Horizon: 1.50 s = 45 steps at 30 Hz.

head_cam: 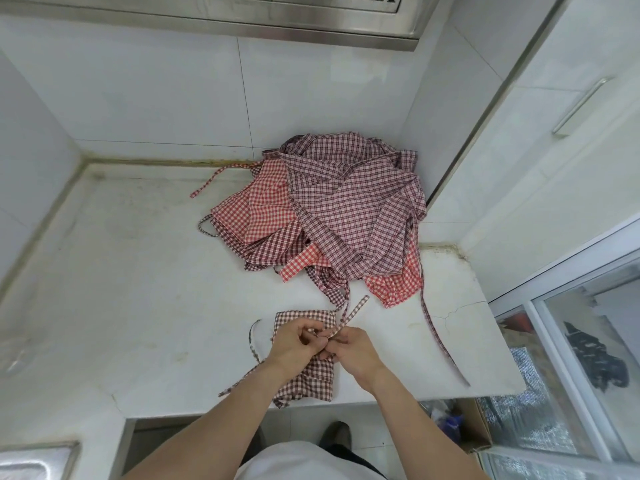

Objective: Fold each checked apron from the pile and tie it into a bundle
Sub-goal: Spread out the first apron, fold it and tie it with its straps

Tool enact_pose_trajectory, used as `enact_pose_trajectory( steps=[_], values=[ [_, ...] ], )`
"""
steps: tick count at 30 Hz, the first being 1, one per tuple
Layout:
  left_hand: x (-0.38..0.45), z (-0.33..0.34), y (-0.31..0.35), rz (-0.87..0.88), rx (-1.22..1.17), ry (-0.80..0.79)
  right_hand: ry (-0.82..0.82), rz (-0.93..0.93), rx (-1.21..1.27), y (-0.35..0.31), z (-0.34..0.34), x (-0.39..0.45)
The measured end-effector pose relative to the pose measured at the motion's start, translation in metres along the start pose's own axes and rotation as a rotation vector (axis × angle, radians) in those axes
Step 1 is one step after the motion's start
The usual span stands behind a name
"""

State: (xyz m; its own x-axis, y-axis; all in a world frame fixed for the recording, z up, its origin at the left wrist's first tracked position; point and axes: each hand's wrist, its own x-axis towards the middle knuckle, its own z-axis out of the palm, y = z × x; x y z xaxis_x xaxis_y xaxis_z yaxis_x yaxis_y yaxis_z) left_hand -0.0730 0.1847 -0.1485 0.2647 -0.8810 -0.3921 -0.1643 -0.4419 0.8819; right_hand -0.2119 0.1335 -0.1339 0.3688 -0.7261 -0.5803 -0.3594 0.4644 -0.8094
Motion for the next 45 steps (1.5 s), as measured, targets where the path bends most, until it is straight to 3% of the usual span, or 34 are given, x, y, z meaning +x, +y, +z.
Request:
enact_pose_trajectory(
  steps=[6, 9, 12, 17, 20, 23, 27, 32, 35, 39, 45],
  values=[
    [0.0, -0.003, 0.009, 0.032, 0.167, 0.156, -0.038, 0.044, 0.142, -0.002, -0.005, 0.003],
    [0.0, -0.007, 0.012, 0.059, 0.253, 0.152, -0.018, 0.026, 0.102, 0.0, -0.003, 0.006],
    [0.003, -0.012, 0.013, 0.13, 0.367, 0.088, 0.035, 0.02, 0.04, -0.002, 0.001, 0.007],
    [0.009, -0.018, 0.017, 0.406, 0.651, -0.129, 0.128, 0.029, -0.129, -0.006, 0.005, 0.014],
    [0.013, -0.023, 0.012, 0.621, 0.791, -0.186, 0.129, 0.067, -0.101, -0.011, 0.005, 0.017],
    [0.015, -0.025, 0.012, 0.702, 0.855, -0.212, 0.162, 0.1, -0.053, -0.016, 0.005, 0.018],
    [0.009, -0.023, 0.024, 0.519, 0.851, -0.174, 0.199, 0.084, -0.064, -0.016, 0.007, 0.02],
    [0.013, -0.027, 0.03, -0.028, 0.263, -0.113, 0.008, -0.027, -0.021, -0.02, 0.002, 0.008],
    [0.015, -0.032, 0.026, -0.256, -0.03, -0.11, 0.01, -0.186, -0.244, -0.011, 0.0, 0.003],
    [0.015, -0.032, 0.024, -0.326, -0.183, -0.122, 0.13, -0.335, -0.494, 0.0, 0.001, 0.008],
    [0.017, -0.029, 0.026, -0.244, 0.027, 0.025, 0.048, -0.281, -0.517, 0.0, -0.005, 0.008]
  ],
)
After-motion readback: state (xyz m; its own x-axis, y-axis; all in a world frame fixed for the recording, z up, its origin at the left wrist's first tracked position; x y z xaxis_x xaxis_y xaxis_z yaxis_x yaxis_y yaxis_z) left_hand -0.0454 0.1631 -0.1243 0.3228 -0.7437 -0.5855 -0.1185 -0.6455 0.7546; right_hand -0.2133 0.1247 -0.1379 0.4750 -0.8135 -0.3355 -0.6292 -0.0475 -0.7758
